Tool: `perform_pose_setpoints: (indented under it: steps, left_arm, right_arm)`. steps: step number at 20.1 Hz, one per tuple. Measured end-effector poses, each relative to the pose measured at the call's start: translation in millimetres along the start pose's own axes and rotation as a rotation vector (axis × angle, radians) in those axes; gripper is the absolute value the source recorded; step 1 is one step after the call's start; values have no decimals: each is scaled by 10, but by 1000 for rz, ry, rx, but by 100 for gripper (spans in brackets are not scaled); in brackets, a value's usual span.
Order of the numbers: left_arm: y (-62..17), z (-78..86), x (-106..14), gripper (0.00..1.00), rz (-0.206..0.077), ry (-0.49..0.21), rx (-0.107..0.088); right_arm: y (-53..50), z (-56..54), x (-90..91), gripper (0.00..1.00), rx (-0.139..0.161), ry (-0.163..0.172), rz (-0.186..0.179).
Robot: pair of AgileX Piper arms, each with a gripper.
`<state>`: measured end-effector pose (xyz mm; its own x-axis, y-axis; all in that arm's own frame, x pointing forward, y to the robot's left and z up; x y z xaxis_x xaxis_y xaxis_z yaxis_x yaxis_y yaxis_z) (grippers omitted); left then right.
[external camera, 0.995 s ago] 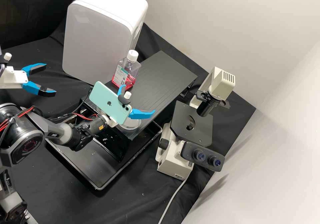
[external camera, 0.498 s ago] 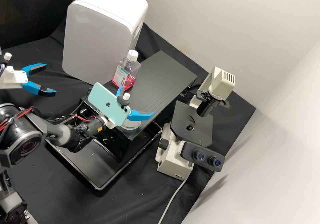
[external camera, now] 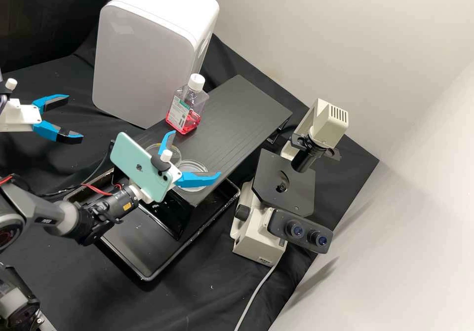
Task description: Place the lid on the petri dish
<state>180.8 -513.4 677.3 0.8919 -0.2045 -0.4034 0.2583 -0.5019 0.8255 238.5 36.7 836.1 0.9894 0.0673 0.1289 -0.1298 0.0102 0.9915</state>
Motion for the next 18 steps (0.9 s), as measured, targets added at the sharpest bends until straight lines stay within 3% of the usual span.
perform_pose_setpoints:
  steps: [8,12,14,18]
  left_arm:
    - [2,-10,0,100,2,11,-5]
    - [2,-10,0,100,2,11,-5]
    - [-2,-13,1,100,1,13,-4]
    - [-5,-6,-2,100,1,14,4]
  right_arm:
    - [-115,90,-266,100,-5,-13,-31]
    - [-178,166,-399,100,-13,-48,-64]
    - [-162,195,-476,100,-15,-63,-58]
    - [-153,194,-539,100,-16,-63,-54]
